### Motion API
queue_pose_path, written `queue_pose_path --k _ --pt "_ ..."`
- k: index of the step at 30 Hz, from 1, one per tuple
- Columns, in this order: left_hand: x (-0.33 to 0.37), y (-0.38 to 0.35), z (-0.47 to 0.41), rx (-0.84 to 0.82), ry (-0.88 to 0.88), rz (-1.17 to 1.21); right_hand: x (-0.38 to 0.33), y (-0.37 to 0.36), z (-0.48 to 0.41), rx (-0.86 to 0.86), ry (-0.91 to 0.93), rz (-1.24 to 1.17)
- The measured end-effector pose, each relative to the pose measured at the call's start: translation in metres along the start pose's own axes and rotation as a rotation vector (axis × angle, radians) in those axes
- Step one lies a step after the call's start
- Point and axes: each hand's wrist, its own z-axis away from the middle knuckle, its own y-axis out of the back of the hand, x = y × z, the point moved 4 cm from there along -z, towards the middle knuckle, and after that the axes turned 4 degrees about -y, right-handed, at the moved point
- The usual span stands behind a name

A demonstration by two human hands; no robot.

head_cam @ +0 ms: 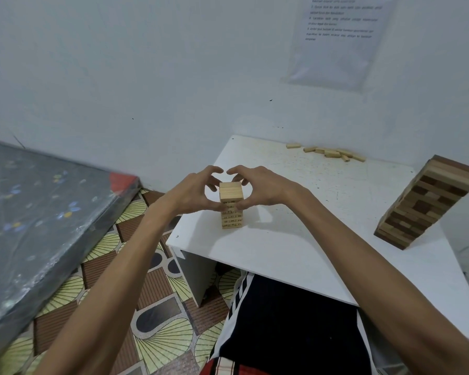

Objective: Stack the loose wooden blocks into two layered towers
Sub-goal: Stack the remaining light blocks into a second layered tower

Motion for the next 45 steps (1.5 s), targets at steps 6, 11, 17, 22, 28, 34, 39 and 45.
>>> queue_pose_path --k 6,11,17,22,28,34,39,45 --pt "0.003 0.001 0.005 0.047 -0.041 0.063 -0.001 0.0 0.001 0.004 0.009 -0.016" --pt "-0.002 0.003 0.014 0.069 0.028 0.204 0.009 0.005 0.012 0.023 -0.063 -0.206" --pt "-0.008 -0.023 0.018 0.321 0.159 0.667 0.017 -0.025 0.021 0.19 -0.183 -0.666" --pt "0.002 -0.056 0.01 0.527 0.255 0.944 0.002 -0.062 0.016 0.367 -0.295 -1.011" --pt "0.014 -0.065 -0.004 0.562 0.318 1.019 -0.014 -0.071 0.007 0.409 -0.298 -1.17" --pt "0.02 -0.068 -0.01 0.564 0.326 1.087 -0.019 -0.075 -0.001 0.41 -0.282 -1.232" --pt "0.021 -0.069 -0.01 0.549 0.318 1.082 -0.018 -0.081 -0.002 0.412 -0.294 -1.254" --pt "0.021 -0.071 -0.014 0.518 0.3 1.064 -0.019 -0.084 -0.006 0.423 -0.292 -1.279"
